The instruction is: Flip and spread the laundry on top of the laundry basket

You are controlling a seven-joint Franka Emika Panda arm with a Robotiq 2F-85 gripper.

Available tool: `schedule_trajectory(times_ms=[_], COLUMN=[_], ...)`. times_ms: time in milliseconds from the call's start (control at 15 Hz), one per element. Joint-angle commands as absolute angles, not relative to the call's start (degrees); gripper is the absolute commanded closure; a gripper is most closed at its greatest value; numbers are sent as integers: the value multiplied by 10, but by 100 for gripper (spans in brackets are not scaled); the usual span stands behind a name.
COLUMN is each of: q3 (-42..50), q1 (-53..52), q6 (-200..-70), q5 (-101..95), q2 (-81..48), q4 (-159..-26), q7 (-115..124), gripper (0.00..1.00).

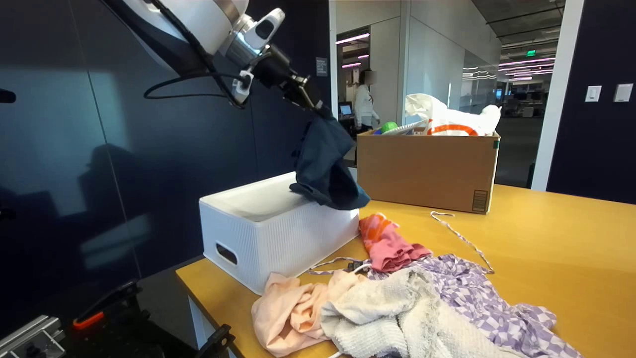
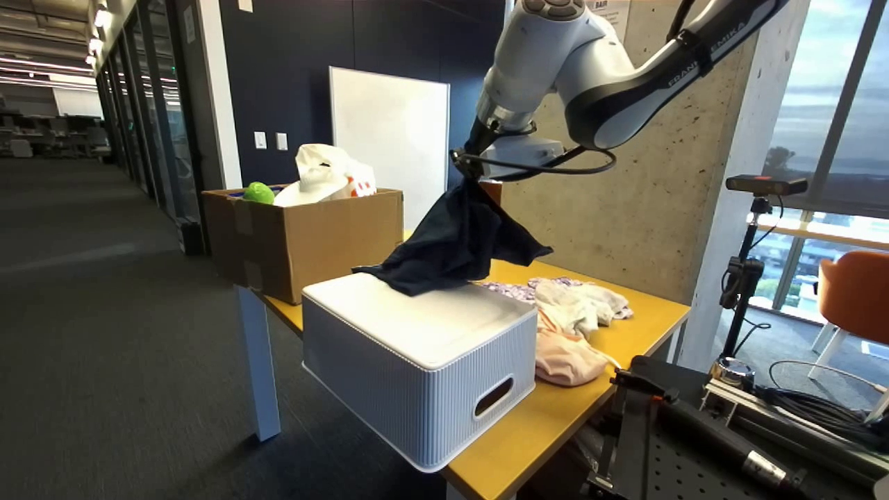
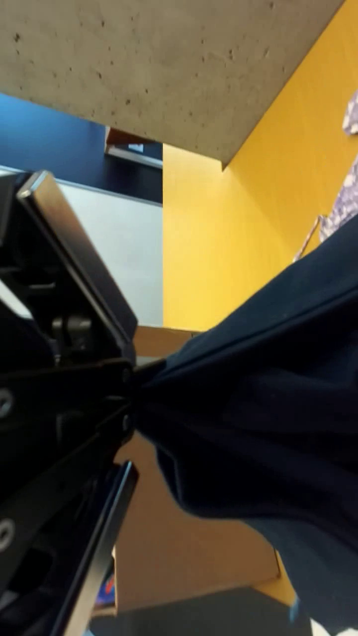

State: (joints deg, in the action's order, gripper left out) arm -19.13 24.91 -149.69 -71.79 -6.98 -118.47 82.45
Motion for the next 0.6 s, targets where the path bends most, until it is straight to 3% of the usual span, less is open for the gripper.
schedule_trajectory(times_ms=[0,533], q3=[-162,-194], q1=[276,233], q6=[-1489,-1446], q5=[-739,-758], q2=[-51,-63], q4=[-1181,-1174], q7=[837,855], gripper=[99,99])
